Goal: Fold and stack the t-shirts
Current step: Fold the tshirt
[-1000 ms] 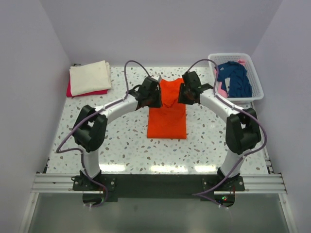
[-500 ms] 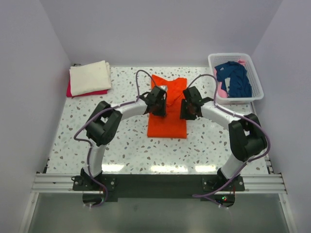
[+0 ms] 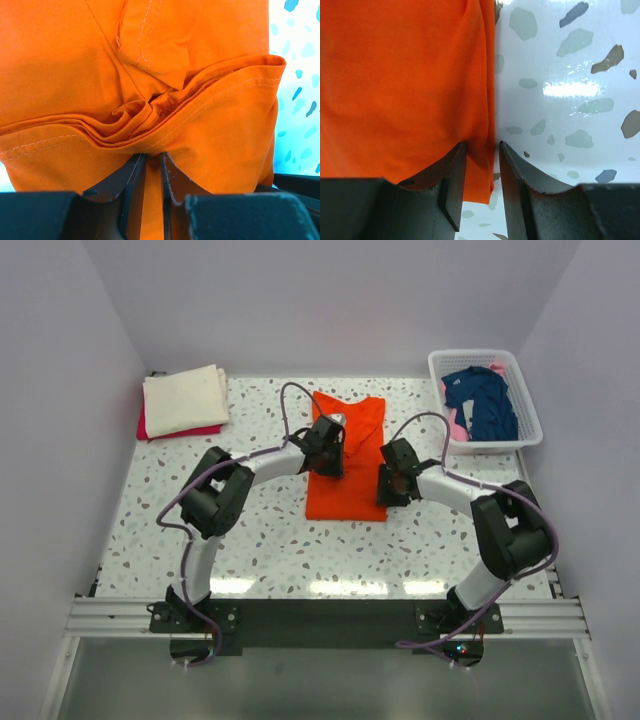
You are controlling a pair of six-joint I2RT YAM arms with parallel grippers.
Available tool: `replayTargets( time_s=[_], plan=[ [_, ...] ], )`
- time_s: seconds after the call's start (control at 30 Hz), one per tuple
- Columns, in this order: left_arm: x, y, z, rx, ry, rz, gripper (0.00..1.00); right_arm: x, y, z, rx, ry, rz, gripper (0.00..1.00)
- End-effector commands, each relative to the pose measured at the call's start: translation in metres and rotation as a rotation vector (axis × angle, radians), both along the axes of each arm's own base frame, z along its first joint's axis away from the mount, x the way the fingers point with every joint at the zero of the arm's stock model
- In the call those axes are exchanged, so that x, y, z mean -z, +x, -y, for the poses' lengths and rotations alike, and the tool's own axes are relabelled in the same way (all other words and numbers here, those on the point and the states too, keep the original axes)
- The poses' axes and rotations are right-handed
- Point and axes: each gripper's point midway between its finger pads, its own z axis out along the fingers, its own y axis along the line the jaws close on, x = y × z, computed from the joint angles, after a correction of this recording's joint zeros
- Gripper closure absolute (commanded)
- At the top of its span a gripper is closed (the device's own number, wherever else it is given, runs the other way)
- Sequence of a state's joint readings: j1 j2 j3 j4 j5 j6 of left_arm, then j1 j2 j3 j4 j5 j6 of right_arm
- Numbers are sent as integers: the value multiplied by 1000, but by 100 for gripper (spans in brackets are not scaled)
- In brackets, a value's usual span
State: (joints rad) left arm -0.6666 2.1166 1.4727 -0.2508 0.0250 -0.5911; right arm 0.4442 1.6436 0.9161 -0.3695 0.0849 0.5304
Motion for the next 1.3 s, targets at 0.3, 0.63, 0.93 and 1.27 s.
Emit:
replayTargets(
  time_s=[0.3,0.63,0.93,1.27],
  plan=[
    [-52,14,-5,-22,-33,82,75,-25,-5,0,-2,22,39,62],
    [-89,14,-7,-19,-64,134,73,-41,0,-2,-8,32,61,61],
    [-117,9,-16,-31,-75,185,64,-55,2,-1,-14,31,87,59],
    [-130,-13,-44,-63,-88,194,59,-70,-1,-4,-30,67,119,52]
  ],
)
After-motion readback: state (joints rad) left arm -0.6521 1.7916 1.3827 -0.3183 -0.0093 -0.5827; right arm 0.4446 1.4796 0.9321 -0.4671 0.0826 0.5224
